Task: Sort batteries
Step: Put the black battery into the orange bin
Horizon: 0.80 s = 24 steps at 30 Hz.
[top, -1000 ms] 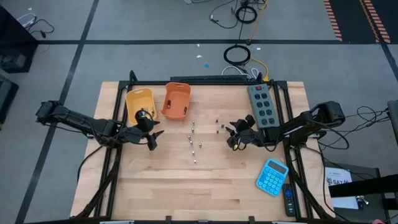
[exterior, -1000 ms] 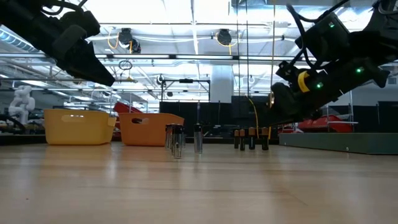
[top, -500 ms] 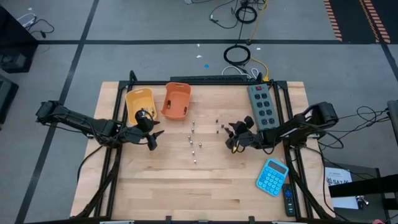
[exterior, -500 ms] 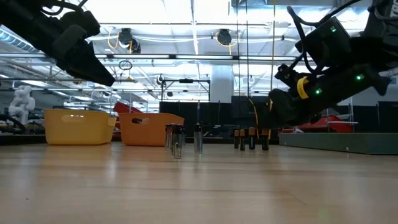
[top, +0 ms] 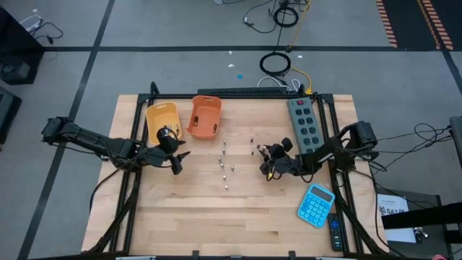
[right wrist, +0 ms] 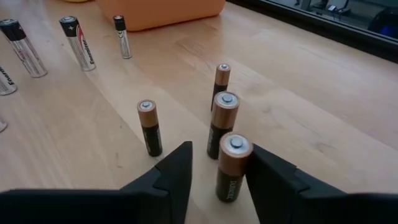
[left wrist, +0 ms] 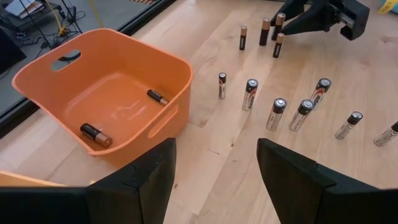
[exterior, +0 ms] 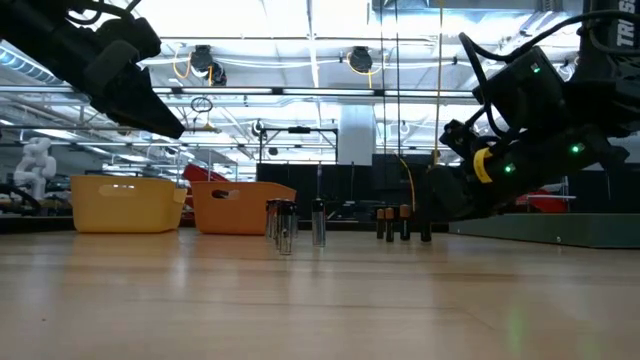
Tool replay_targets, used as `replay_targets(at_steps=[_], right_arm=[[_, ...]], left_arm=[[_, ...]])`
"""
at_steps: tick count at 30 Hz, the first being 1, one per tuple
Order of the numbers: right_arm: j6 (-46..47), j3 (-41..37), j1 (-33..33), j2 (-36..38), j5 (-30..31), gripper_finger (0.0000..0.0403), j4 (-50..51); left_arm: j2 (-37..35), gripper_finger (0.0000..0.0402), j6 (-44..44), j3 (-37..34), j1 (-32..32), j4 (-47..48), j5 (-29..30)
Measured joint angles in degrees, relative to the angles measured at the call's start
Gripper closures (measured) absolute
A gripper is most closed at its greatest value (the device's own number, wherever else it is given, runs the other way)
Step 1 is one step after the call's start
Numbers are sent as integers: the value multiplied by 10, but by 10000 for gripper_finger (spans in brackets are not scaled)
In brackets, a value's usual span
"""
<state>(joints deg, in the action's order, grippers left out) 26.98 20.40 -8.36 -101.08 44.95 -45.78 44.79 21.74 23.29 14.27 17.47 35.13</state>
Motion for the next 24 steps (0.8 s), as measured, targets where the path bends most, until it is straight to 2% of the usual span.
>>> replay_targets(at_steps=[7, 13, 17, 24], right_arm=[[0, 0, 0, 0, 1, 375, 6], [6, 0, 0, 0, 1, 375, 7], [-36, 0, -2, 0, -60, 375, -32], [-79, 6, -14, 14, -28, 375, -50]], left_arm=[[0, 167, -1, 0, 0, 0, 0], [0, 167, -1, 0, 0, 0, 0], [0, 167, 0, 0, 0, 0, 0], [0, 167, 2, 0, 0, 4, 0]])
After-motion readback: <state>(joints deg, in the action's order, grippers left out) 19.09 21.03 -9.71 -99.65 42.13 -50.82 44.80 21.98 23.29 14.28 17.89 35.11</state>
